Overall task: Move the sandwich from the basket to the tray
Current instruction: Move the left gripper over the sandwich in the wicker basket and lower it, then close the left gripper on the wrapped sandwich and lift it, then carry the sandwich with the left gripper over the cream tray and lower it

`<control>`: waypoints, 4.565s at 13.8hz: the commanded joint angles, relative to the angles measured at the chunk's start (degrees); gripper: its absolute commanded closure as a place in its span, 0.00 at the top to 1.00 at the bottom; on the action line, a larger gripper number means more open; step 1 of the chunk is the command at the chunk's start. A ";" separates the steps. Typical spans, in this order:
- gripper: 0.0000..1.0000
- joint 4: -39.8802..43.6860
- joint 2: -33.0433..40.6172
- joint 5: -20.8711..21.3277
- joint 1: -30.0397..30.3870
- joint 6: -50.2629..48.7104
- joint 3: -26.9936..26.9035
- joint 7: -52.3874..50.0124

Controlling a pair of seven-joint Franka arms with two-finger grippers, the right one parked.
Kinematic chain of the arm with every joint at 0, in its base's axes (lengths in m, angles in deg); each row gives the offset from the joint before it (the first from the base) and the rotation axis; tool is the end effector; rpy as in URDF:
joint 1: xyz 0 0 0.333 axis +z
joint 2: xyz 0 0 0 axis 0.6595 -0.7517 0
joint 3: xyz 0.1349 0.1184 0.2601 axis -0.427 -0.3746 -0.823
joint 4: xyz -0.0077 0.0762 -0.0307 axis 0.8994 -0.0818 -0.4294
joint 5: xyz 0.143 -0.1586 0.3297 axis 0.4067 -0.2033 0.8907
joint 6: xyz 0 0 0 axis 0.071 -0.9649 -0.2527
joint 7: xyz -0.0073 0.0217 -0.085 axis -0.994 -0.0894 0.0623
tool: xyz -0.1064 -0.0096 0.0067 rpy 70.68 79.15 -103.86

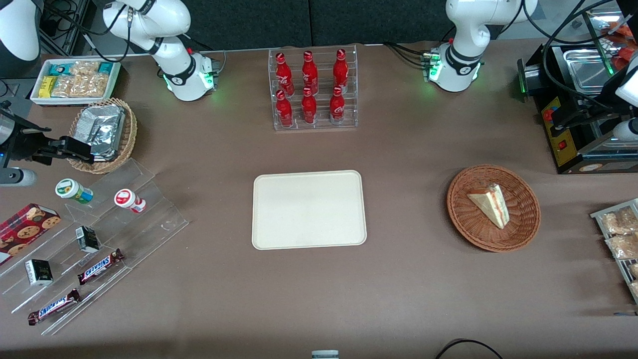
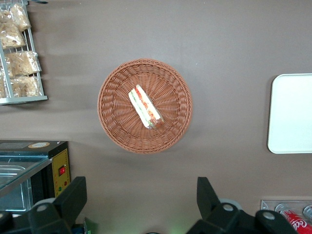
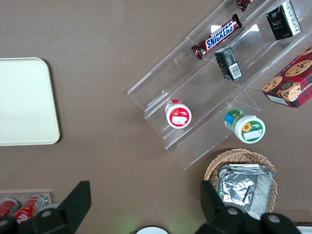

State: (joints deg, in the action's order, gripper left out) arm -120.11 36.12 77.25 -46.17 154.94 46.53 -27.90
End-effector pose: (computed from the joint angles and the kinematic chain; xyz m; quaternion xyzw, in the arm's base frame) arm 0.5358 -0.0179 0.6606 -0.9999 -0.0072 0.0038 0.0153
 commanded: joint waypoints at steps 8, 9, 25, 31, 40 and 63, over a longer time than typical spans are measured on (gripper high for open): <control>1.00 -1.89 -2.03 -0.39 1.83 -2.95 -0.84 -13.05; 1.00 -1.98 -3.60 -0.39 2.10 -2.77 -0.94 -16.15; 1.00 -35.20 -16.79 0.14 2.10 45.47 -0.94 -32.44; 0.97 -35.47 -23.39 -1.63 1.92 53.11 -0.94 -32.88; 0.04 -26.10 -14.88 -1.01 1.49 33.41 -0.67 -31.65; 0.07 19.02 -45.97 -1.63 -32.26 28.32 11.10 -41.15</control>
State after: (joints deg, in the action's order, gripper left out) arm -105.17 -6.23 75.75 -77.36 181.19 58.11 -71.96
